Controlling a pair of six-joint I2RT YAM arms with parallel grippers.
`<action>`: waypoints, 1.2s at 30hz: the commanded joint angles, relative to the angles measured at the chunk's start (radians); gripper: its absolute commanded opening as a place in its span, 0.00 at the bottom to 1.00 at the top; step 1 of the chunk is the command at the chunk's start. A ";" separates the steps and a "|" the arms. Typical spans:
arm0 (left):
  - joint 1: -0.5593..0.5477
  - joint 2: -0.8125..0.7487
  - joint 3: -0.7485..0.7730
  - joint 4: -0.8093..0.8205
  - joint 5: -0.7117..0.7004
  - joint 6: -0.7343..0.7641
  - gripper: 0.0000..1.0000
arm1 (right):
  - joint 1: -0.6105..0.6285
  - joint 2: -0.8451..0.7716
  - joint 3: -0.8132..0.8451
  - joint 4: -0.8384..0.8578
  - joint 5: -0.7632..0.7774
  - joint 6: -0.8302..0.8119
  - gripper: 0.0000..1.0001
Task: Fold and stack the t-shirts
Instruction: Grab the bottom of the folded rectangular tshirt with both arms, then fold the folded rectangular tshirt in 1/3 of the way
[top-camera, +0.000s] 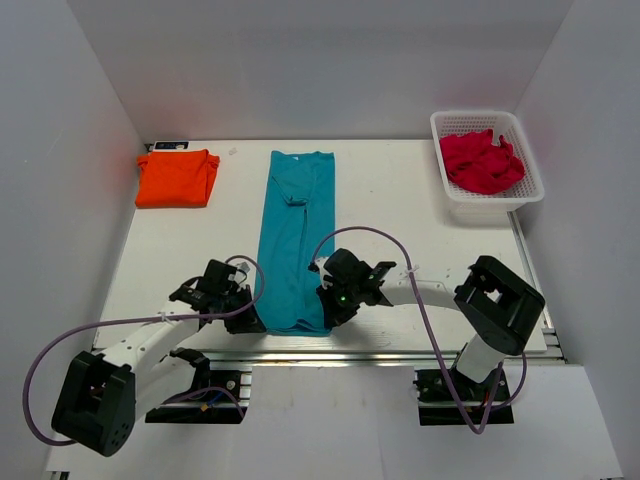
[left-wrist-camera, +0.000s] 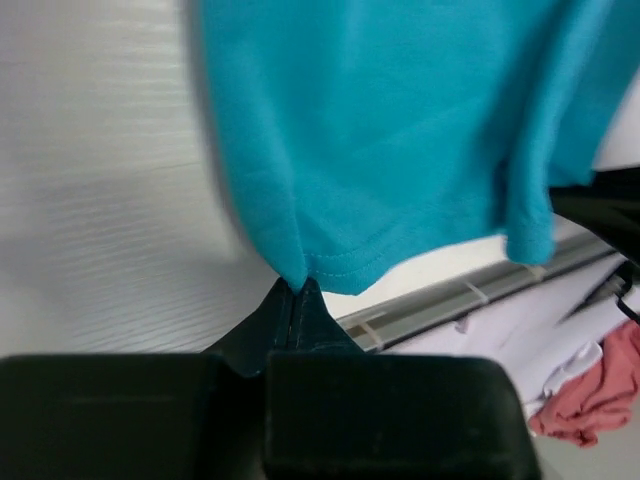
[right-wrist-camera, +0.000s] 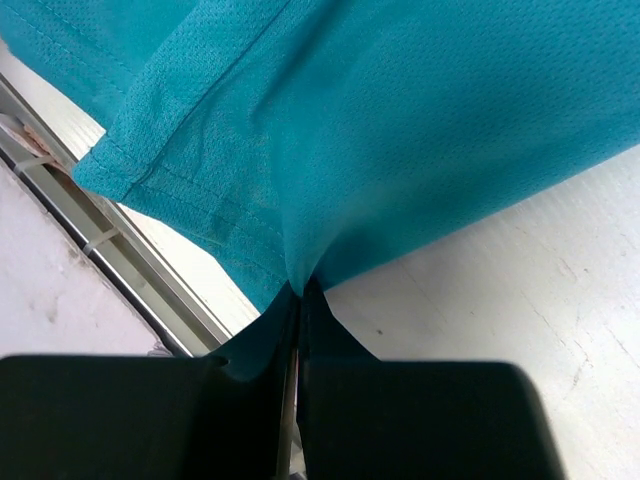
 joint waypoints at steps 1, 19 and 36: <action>-0.005 -0.042 0.040 0.083 0.083 0.035 0.00 | -0.001 -0.036 0.013 -0.032 -0.003 -0.010 0.00; 0.017 0.118 0.351 0.239 -0.125 0.069 0.00 | -0.105 0.022 0.356 -0.240 0.336 -0.054 0.00; 0.035 0.309 0.548 0.341 -0.406 0.082 0.00 | -0.257 0.229 0.723 -0.331 0.361 -0.146 0.00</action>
